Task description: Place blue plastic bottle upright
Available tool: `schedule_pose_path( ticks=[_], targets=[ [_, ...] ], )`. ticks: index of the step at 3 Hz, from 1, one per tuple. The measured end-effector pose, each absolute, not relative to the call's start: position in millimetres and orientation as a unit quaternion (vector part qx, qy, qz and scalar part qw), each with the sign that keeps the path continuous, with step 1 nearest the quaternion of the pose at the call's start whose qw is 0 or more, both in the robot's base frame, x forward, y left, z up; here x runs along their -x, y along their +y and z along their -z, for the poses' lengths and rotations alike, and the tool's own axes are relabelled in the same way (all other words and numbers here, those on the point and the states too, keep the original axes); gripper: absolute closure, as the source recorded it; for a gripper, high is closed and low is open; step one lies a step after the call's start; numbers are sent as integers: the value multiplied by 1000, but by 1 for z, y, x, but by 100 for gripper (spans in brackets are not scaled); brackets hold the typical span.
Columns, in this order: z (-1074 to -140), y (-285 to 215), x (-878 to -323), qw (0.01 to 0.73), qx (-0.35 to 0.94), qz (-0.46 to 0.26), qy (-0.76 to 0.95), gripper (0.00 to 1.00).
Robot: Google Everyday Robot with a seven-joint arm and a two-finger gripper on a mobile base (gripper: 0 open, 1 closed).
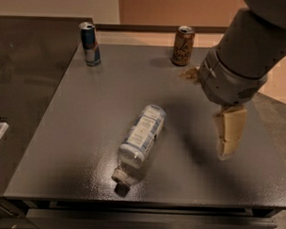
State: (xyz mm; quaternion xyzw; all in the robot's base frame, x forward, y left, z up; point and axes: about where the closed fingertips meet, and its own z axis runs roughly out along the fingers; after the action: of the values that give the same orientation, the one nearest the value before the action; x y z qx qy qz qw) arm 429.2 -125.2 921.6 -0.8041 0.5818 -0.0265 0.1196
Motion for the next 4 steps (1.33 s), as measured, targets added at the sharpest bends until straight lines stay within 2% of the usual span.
schedule_pose_path(
  ticks=[2, 4],
  targets=[
    [-896, -64, -415, 100, 903, -25, 416, 0],
    [-870, -27, -394, 101, 953, -60, 279, 0]
  ],
)
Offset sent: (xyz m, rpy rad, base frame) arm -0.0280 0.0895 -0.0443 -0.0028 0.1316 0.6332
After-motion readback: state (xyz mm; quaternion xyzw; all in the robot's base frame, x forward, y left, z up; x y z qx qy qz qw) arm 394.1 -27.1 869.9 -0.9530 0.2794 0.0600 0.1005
